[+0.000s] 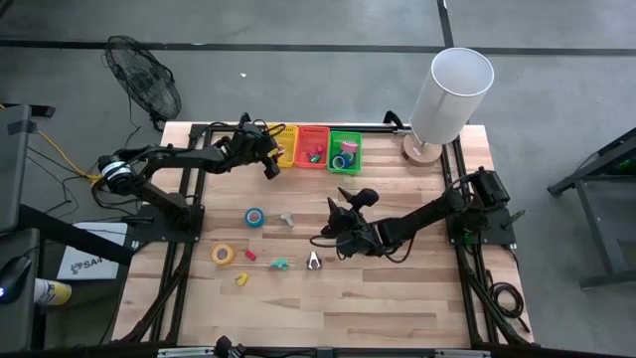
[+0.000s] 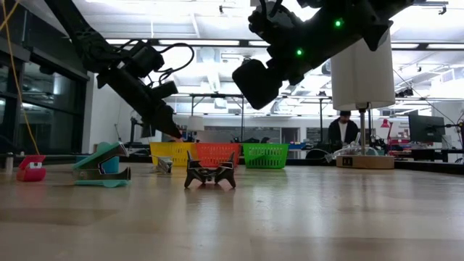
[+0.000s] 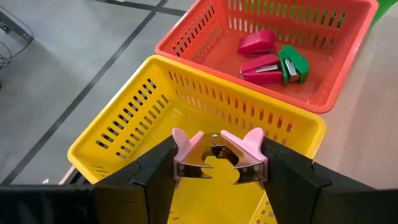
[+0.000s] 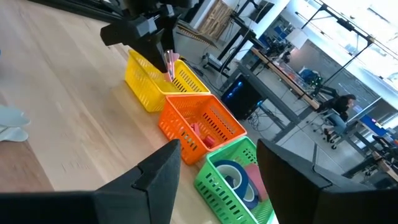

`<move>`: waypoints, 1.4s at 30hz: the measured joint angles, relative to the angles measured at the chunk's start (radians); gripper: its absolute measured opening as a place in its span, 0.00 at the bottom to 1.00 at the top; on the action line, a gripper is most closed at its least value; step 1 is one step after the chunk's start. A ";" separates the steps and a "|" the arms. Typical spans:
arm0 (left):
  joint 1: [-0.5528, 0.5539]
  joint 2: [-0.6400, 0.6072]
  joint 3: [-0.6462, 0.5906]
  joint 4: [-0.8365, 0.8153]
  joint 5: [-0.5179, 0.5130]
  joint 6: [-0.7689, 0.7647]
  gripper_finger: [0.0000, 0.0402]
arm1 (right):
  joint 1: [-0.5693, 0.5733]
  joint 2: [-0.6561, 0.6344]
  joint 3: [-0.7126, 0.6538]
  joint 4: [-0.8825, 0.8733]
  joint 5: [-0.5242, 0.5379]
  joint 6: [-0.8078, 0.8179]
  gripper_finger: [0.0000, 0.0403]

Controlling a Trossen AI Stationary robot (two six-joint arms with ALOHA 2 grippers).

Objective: Pick and place Stapler, Stapler remover, tape
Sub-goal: Put the pink staple remover into the yellow basket, then put the black staple remover into the yellow basket

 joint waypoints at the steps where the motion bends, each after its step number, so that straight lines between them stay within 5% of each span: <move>1: 0.000 0.000 0.000 0.000 0.000 0.000 0.51 | 0.000 0.000 0.000 0.000 -0.001 0.004 0.50; 8: 0.000 0.000 0.000 0.000 0.009 0.000 0.53 | 0.000 0.000 0.000 0.000 -0.033 0.016 0.50; 18: 0.000 0.000 0.000 0.009 0.024 -0.008 0.76 | 0.000 0.000 0.000 0.000 -0.037 0.017 0.50; 25: 0.000 -0.029 0.000 0.053 0.106 0.021 0.78 | 0.000 0.000 0.000 0.000 -0.062 0.034 0.50; 35: -0.013 -0.116 0.000 0.018 0.368 0.091 0.78 | 0.001 0.000 0.000 -0.007 -0.372 0.037 0.50; 42: -0.110 -0.139 0.001 -0.011 0.375 0.113 0.78 | 0.000 -0.041 0.000 0.002 -0.615 0.386 0.50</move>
